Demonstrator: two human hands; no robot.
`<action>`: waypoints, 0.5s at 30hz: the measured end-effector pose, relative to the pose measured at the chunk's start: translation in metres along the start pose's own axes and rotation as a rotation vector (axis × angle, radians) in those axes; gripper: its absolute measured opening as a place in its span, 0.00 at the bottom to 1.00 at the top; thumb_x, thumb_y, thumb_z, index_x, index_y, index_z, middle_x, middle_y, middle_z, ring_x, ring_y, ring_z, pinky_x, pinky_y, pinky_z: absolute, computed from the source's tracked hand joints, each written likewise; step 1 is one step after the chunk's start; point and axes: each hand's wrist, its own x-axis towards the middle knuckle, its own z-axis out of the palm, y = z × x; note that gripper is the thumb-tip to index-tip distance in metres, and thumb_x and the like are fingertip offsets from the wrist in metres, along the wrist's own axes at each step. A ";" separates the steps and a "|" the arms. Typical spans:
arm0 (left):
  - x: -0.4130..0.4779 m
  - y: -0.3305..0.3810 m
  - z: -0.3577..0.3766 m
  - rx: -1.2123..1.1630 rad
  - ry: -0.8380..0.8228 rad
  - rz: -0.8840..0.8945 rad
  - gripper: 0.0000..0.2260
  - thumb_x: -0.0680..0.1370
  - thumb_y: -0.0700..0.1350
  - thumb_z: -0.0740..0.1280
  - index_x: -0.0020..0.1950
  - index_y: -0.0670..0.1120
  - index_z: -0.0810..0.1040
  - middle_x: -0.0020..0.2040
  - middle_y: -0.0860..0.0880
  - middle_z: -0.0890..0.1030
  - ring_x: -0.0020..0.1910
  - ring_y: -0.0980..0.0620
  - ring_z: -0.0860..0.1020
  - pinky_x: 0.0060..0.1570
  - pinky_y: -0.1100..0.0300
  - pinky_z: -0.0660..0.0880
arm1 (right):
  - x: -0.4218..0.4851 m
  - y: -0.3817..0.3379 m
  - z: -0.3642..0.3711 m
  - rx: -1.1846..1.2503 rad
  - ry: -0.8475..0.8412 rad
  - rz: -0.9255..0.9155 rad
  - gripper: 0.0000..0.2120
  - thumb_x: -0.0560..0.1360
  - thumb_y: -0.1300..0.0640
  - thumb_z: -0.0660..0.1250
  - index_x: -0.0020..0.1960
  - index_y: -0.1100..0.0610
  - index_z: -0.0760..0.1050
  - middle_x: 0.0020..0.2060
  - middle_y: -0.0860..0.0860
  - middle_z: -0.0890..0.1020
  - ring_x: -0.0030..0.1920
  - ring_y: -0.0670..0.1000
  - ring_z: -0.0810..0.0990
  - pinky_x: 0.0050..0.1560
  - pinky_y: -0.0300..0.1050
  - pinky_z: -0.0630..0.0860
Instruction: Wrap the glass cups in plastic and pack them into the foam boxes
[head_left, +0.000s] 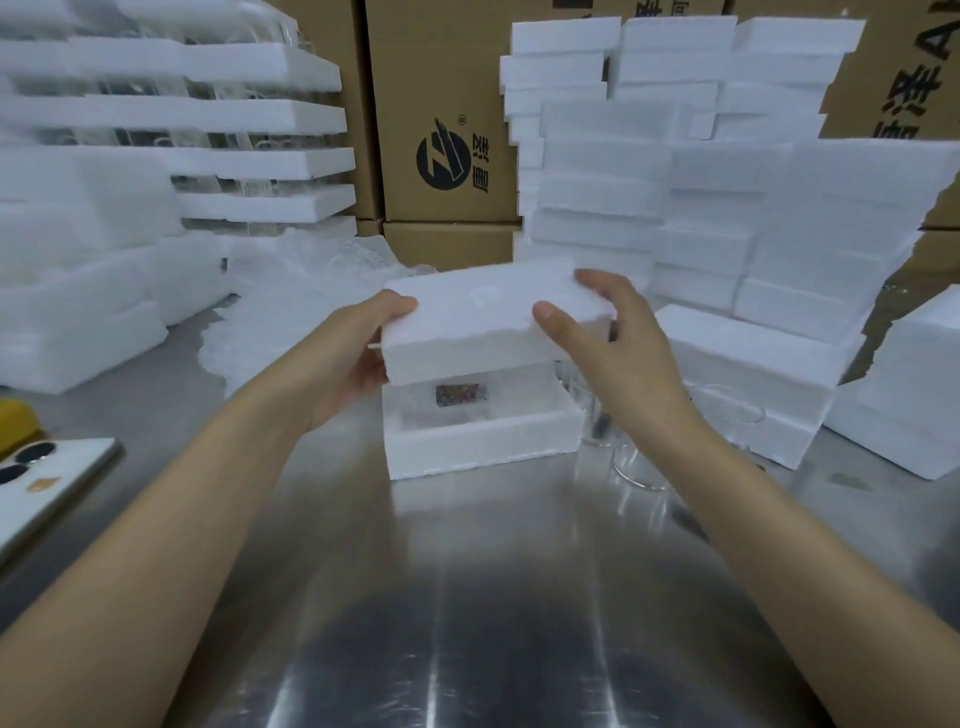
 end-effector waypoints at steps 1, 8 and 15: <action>-0.001 0.001 -0.002 0.030 0.023 -0.024 0.13 0.78 0.50 0.64 0.60 0.47 0.77 0.60 0.44 0.81 0.54 0.47 0.80 0.55 0.53 0.78 | 0.002 0.003 0.000 -0.064 -0.020 -0.021 0.20 0.72 0.38 0.66 0.61 0.45 0.73 0.60 0.41 0.73 0.61 0.43 0.70 0.56 0.37 0.65; -0.003 -0.006 0.001 0.265 0.157 -0.133 0.09 0.77 0.51 0.61 0.48 0.48 0.77 0.43 0.47 0.80 0.40 0.48 0.76 0.47 0.56 0.75 | 0.004 0.017 0.007 -0.281 -0.131 -0.139 0.16 0.71 0.42 0.70 0.51 0.52 0.78 0.53 0.45 0.74 0.55 0.46 0.75 0.59 0.45 0.72; -0.005 -0.008 0.002 0.448 0.152 -0.168 0.11 0.77 0.54 0.58 0.45 0.50 0.75 0.39 0.50 0.76 0.38 0.52 0.74 0.44 0.59 0.72 | 0.006 0.013 -0.003 -0.556 -0.196 -0.237 0.17 0.76 0.40 0.62 0.52 0.50 0.82 0.54 0.46 0.81 0.58 0.50 0.75 0.56 0.47 0.71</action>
